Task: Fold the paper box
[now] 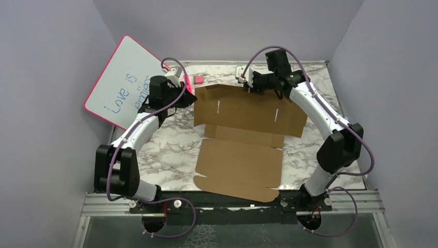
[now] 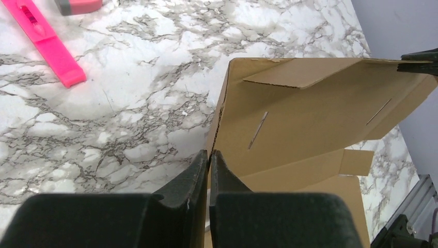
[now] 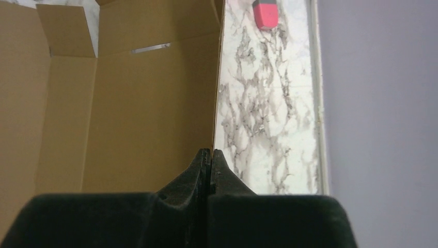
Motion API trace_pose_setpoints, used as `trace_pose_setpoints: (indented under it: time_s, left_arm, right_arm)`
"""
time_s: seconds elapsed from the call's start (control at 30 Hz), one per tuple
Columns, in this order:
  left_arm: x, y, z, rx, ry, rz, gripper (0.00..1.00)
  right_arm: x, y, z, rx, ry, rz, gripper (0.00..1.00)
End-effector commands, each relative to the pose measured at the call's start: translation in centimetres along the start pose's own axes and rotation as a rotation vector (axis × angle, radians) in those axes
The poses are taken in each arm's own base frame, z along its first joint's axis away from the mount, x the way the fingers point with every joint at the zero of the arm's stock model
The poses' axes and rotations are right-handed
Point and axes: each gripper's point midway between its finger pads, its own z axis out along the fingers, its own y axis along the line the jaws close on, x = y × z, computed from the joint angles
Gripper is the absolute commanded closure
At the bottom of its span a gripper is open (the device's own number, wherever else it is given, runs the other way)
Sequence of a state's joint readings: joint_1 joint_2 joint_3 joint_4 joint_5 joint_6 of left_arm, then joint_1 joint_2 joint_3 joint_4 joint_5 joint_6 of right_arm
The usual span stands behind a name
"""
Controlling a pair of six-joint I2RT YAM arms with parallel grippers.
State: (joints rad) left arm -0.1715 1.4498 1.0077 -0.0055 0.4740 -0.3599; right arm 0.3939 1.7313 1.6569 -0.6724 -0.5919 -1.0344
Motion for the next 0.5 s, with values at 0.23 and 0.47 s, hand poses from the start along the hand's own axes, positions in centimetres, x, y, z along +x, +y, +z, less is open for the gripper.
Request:
trace_pose_setpoints:
  time_s: [0.23, 0.47]
  left_arm:
    - [-3.9, -4.3, -0.6, 0.107, -0.231, 0.164, 0.96]
    - [-1.1, -5.9, -0.9, 0.101, -0.215, 0.240, 0.96]
  right_arm:
    - [-4.3, -2.1, -2.2, 0.180, 0.050, -0.284, 0.99]
    - [-3.5, 0.8, -1.7, 0.212, 0.057, -0.363, 0.98]
